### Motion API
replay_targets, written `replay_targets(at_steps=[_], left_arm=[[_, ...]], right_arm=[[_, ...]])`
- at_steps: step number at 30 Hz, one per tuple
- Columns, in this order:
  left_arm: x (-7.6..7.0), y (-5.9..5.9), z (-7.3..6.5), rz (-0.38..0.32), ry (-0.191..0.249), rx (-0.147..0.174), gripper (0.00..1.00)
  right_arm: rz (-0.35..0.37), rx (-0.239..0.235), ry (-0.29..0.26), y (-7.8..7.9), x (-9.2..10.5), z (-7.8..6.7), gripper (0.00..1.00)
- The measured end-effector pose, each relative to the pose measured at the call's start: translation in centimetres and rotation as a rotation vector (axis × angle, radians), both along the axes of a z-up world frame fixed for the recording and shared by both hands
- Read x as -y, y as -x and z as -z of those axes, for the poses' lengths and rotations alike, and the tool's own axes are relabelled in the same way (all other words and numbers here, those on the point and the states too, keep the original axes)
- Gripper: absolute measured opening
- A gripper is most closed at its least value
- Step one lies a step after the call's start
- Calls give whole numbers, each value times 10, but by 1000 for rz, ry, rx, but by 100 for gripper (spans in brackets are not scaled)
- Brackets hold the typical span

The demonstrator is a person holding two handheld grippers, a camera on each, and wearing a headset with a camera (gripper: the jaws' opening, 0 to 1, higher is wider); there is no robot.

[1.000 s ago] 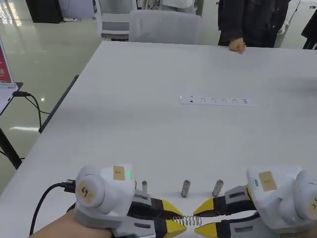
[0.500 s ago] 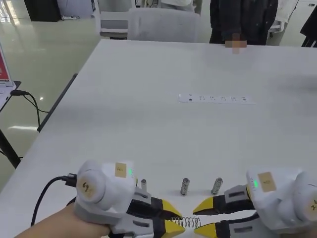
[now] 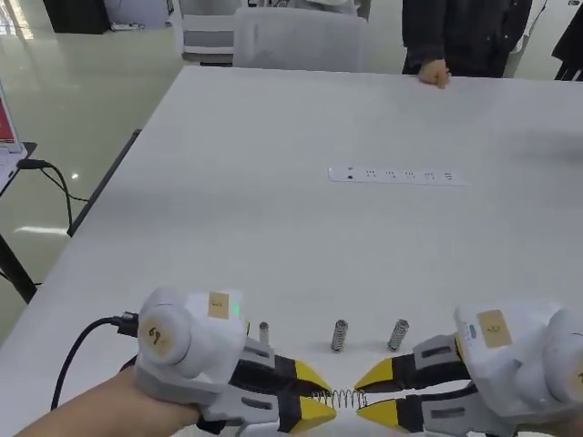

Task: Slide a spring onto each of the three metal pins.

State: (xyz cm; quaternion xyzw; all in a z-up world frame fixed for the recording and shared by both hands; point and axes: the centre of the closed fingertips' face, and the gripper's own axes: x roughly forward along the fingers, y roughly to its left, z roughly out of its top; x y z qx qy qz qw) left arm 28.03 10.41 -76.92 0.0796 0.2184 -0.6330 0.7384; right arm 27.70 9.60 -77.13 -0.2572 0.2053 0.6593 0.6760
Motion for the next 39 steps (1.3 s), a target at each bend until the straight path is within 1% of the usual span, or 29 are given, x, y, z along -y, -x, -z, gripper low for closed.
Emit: replay_targets(at_steps=[3, 7, 10, 12, 15, 19, 24, 28, 29, 34, 39], left_arm=[[0, 0, 0, 0, -2, 1, 2], [0, 0, 2, 1, -11, 3, 2], [0, 0, 2, -3, -8, 3, 2], [-1, 0, 3, -3, -12, 2, 2], [-1, -1, 5, -7, -16, 3, 2], [-1, -2, 7, -14, -27, 10, 2], [0, -3, 8, -18, -36, 21, 2], [1, -3, 7, -20, -36, 27, 2], [1, -4, 6, -22, -35, 30, 2], [4, -4, 3, -27, -29, 35, 2], [4, -4, 4, -29, -34, 37, 2]], right_arm=[[1, 4, 1, 0, 0, -2, 8], [6, -3, -9, 0, -1, -5, 8], [0, 7, -7, 0, -2, -7, 8], [4, 0, -20, 0, -3, -11, 8], [17, -4, -53, -3, -8, -21, 8], [11, 7, -66, -2, -15, -27, 8], [7, 50, -90, -1, -26, -35, 8], [-5, 96, -92, 0, -32, -38, 8], [-11, 121, -91, 0, -34, -40, 8], [-10, 156, -100, 0, -41, -43, 8], [-16, 171, -104, 2, -47, -43, 8]])
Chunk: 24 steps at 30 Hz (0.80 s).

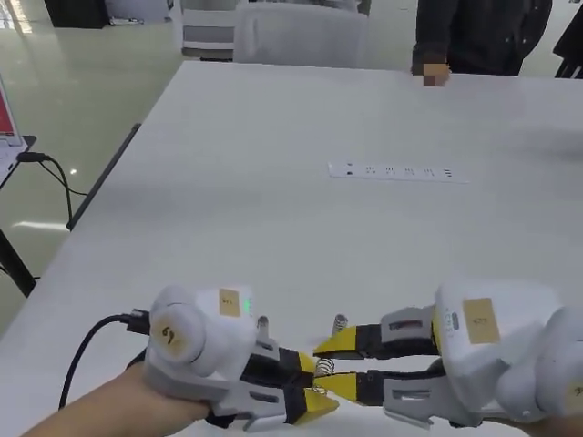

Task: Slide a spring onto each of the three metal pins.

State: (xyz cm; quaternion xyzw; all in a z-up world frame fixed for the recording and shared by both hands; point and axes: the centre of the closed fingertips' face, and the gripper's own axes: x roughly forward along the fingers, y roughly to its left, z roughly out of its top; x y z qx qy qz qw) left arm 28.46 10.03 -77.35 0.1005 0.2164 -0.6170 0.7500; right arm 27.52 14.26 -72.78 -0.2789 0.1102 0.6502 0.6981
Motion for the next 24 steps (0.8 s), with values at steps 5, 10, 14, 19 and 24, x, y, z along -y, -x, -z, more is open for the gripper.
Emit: replay_targets(at_steps=[5, 10, 14, 19, 24], left_arm=[[-1, 1, 1, -10, 0, -11, 3], [-4, 1, 1, -24, 2, -21, 3], [-5, -1, -1, -32, 10, -24, 3], [-6, 0, -1, -34, 12, -26, 3], [-6, 0, -2, -40, 18, -35, 3]], right_arm=[[2, -5, -17, 0, -6, 0, 7], [2, -2, -18, 0, -7, 0, 7], [8, -14, -28, -1, -7, -2, 7], [10, -8, -28, 0, -7, -3, 7], [15, -3, -27, -2, -7, -4, 7]])
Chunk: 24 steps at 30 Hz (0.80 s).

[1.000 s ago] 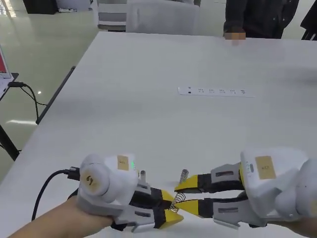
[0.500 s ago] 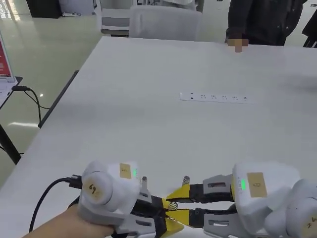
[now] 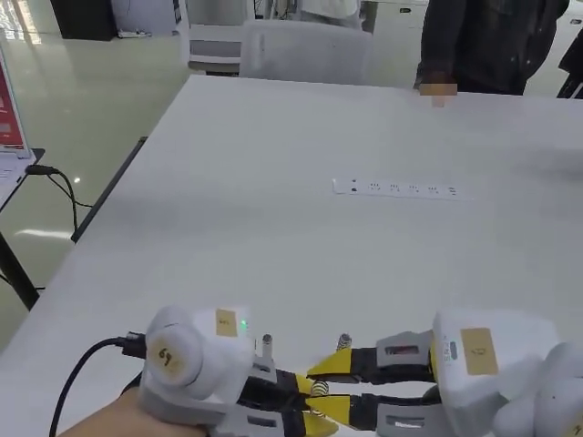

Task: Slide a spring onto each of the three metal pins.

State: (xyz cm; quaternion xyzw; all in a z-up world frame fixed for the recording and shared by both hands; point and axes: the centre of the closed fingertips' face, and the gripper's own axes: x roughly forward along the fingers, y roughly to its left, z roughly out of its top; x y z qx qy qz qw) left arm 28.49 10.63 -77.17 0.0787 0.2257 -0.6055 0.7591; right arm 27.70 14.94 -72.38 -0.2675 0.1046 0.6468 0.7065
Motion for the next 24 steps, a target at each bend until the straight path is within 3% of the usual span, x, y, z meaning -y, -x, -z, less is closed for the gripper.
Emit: replay_targets(at_steps=[14, 24], left_arm=[[-3, -3, -4, -59, 24, -47, 8], [-11, -8, -3, -111, 16, -55, 16]], right_arm=[[14, 17, -2, -3, 1, -2, 7], [48, 23, -17, -11, 3, -3, 7]])
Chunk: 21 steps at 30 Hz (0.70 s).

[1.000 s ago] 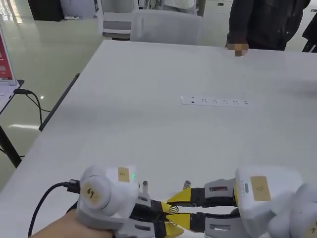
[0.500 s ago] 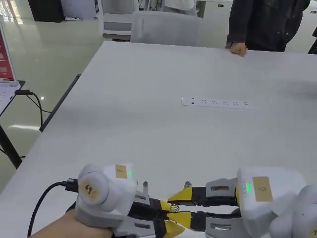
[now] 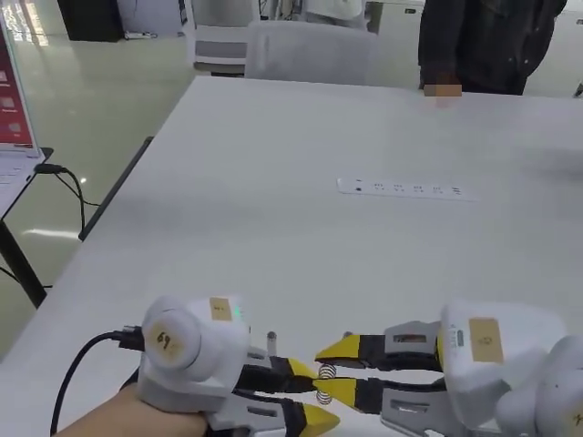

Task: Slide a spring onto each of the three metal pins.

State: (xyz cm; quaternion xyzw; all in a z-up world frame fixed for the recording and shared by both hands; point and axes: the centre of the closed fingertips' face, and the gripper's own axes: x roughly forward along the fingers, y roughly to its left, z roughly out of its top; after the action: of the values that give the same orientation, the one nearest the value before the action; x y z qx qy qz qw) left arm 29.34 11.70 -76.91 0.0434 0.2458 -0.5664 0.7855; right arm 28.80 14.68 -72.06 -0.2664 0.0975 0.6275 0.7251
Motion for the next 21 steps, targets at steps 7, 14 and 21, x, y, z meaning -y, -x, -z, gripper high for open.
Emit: replay_targets(at_steps=[7, 14, 21], left_arm=[[-9, -3, 4, -48, -7, -17, 20], [-25, -6, 7, -110, -3, -30, 30], [-43, -10, 10, -179, -5, -31, 43]], right_arm=[[24, -6, 5, -5, 5, 6, 7], [42, -13, 10, -9, 7, 10, 7], [52, -15, 9, -12, 9, 11, 7]])
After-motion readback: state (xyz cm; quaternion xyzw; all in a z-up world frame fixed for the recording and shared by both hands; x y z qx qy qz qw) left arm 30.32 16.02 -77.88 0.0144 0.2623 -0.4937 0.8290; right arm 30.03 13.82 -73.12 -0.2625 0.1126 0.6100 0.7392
